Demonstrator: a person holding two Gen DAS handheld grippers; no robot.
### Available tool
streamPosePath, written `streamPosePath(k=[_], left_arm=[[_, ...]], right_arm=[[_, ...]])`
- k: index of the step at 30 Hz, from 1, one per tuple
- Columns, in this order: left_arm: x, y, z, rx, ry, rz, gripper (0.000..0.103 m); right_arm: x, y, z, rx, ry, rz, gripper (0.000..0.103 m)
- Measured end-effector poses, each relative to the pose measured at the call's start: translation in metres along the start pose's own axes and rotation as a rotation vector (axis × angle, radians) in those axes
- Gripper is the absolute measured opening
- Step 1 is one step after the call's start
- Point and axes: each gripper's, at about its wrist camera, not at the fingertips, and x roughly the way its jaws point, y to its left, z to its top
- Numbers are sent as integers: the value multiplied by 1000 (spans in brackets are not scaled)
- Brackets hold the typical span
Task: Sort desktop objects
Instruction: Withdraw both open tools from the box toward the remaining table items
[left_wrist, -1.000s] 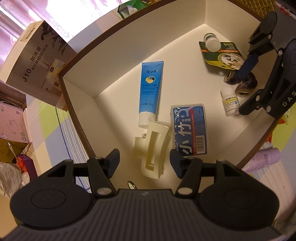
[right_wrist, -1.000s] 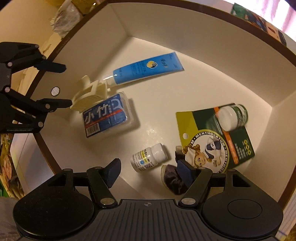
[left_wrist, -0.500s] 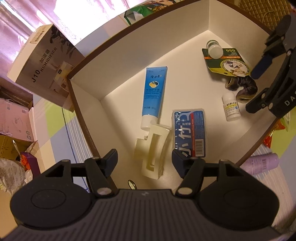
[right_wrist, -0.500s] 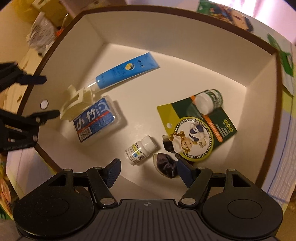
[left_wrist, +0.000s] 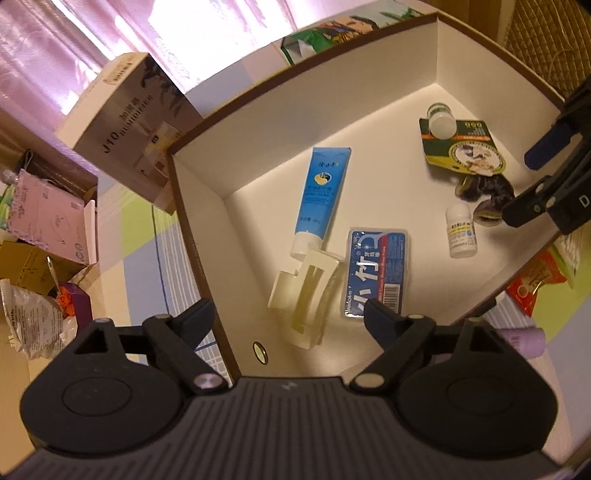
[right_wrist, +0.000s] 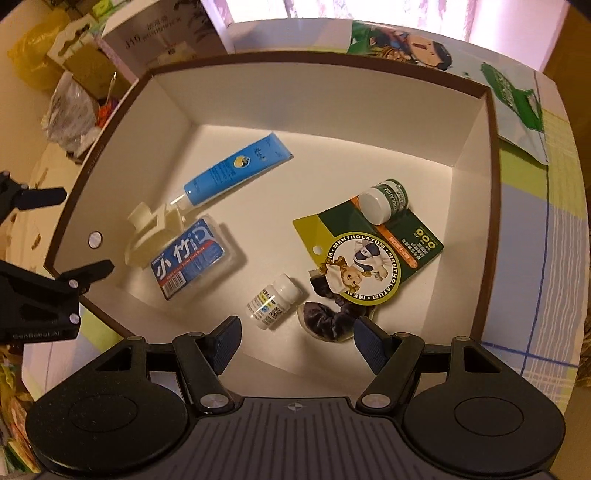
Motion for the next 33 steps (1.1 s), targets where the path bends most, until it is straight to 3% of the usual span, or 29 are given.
streamPosePath(k=[20,33], left_arm=[[-44,-5,-24,-114,-62,-23,90],[-74,-13,-59,-162,-144,-55,91]], right_arm=[[-44,3,-34,17,-145,18,74],[-80,-1,-72,33,-313,47,74]])
